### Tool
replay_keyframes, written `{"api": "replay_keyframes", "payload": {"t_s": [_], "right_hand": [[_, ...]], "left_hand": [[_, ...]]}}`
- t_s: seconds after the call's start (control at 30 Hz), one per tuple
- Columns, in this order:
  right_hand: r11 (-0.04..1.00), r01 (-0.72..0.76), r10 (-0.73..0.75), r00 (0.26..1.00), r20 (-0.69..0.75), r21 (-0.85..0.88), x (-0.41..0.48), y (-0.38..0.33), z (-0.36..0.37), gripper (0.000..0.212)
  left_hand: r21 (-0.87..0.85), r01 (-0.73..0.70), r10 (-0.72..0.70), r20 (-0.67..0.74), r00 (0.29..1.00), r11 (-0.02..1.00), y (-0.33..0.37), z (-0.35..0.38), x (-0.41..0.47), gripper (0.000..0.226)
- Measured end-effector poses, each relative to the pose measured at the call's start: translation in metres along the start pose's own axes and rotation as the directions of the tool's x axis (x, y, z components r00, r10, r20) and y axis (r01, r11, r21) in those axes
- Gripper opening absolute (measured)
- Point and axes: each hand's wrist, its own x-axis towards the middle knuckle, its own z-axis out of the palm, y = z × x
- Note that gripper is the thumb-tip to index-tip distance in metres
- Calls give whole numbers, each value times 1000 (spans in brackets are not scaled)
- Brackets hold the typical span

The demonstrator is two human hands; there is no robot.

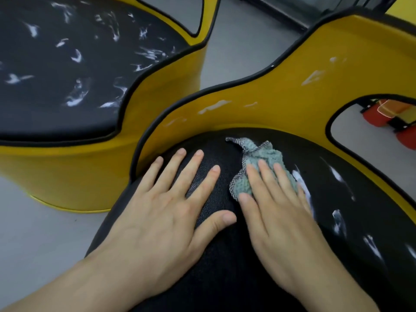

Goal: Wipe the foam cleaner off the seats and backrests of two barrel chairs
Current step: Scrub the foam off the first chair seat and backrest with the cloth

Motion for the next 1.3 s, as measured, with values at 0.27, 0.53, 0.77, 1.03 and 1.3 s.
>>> {"api": "replay_keyframes", "payload": {"t_s": [0.27,0.53,0.77,1.03,1.3], "right_hand": [[999,29,-37,930,-366,-28,-12,25,0,31],[982,-16,74,949,-306,188,-42,23,-3,50],[973,-133,174,959,-226,186,-17,8,10,57],[985,-144,168,939,-300,100,-71,-12,24,51],[985,-161,169,968,-183,56,25,3,7,45]], "left_hand": [[-1,8,-8,26,1000,1000,0,-2,-1,79],[-7,0,0,41,999,1000,-1,-2,0,80],[-23,14,-13,38,999,1000,1,-1,0,83],[-9,-3,3,38,999,1000,1,-2,1,84],[21,-17,17,26,1000,1000,1,-1,1,84]]}}
